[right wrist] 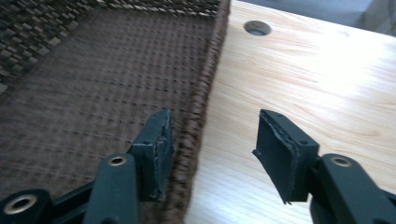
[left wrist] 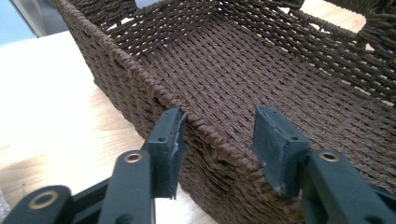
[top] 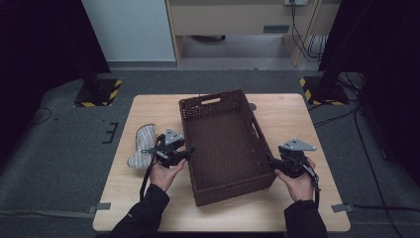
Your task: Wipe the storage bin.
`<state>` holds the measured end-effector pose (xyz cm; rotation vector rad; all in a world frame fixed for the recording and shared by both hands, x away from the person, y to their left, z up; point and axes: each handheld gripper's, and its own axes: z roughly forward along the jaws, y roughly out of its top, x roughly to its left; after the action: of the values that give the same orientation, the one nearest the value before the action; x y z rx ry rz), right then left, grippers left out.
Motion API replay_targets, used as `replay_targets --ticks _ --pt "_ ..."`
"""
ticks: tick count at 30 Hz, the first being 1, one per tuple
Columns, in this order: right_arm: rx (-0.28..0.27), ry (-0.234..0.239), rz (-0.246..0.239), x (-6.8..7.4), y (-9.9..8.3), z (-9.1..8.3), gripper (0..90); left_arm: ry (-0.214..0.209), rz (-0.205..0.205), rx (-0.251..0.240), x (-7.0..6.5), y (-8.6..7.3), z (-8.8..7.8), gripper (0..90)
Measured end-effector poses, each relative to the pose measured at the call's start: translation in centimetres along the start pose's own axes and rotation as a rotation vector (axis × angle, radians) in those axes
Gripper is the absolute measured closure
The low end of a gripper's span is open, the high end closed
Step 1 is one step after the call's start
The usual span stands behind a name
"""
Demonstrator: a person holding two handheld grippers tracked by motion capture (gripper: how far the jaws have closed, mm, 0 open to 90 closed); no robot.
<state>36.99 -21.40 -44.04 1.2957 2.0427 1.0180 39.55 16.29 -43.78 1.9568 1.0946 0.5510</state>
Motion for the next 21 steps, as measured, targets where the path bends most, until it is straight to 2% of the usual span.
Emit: replay_targets --ticks 2,5,8,13,16,19,21 --pt "0.0 0.027 0.02 0.1 0.0 -0.2 44.3 0.014 0.009 0.003 -0.3 0.0 -0.1 53.4" --pt "0.018 0.022 0.009 0.4 -0.3 0.0 44.5 0.022 0.01 0.008 -0.5 -0.1 -0.3 53.7" --pt "0.034 0.004 0.006 0.3 -0.5 0.1 44.6 0.03 0.01 0.012 -0.8 -0.2 -0.5 53.7" --pt "0.022 -0.018 0.007 -0.2 -0.7 0.1 42.8 0.032 0.009 0.01 -1.3 -0.6 -1.1 53.1" --pt "0.016 -0.046 -0.015 -0.3 -0.6 0.2 42.6 0.021 0.018 0.009 -1.6 -0.6 -1.4 52.0" --pt "0.001 -0.073 -0.016 -0.6 -0.7 0.4 41.3 0.007 0.027 0.004 -1.4 -0.3 -1.6 52.9" --pt "-0.004 -0.071 -0.005 -0.8 -0.7 0.4 40.2 0.018 0.024 -0.011 -1.0 0.0 -1.6 53.7"
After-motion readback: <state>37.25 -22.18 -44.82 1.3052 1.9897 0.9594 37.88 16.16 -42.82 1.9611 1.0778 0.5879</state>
